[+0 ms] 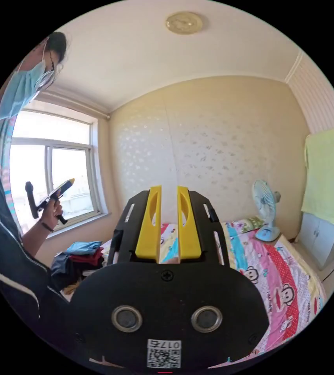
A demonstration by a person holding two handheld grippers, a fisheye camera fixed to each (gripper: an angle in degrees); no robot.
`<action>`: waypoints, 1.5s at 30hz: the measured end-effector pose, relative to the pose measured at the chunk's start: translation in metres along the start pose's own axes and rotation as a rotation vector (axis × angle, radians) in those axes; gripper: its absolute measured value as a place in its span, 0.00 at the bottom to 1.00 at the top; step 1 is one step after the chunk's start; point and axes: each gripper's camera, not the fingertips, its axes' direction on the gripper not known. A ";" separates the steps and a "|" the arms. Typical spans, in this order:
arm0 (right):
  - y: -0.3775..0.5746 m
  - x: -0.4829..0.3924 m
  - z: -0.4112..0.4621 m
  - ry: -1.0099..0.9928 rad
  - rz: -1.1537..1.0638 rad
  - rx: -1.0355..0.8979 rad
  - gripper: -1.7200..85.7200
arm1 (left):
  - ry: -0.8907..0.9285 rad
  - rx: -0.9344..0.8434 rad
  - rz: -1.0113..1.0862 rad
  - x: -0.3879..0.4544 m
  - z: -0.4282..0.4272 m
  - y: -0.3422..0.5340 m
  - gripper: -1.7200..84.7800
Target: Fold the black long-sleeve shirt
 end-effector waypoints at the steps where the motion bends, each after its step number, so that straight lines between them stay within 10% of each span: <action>1: 0.010 0.007 0.012 -0.130 0.021 -0.054 0.07 | -0.033 -0.026 -0.012 -0.009 0.000 0.000 0.02; 11: 0.042 -0.128 0.185 -0.584 -0.130 -0.181 0.06 | -0.465 -0.392 -0.032 -0.227 -0.084 0.067 0.05; 23: 0.047 -0.415 0.411 -1.113 -0.309 -0.325 0.13 | -0.453 -0.637 -0.496 -0.454 -0.137 0.265 0.17; 45: 0.286 -0.616 0.643 -0.989 -0.587 -1.355 0.16 | -0.442 -1.108 -0.771 -0.590 0.010 0.452 0.19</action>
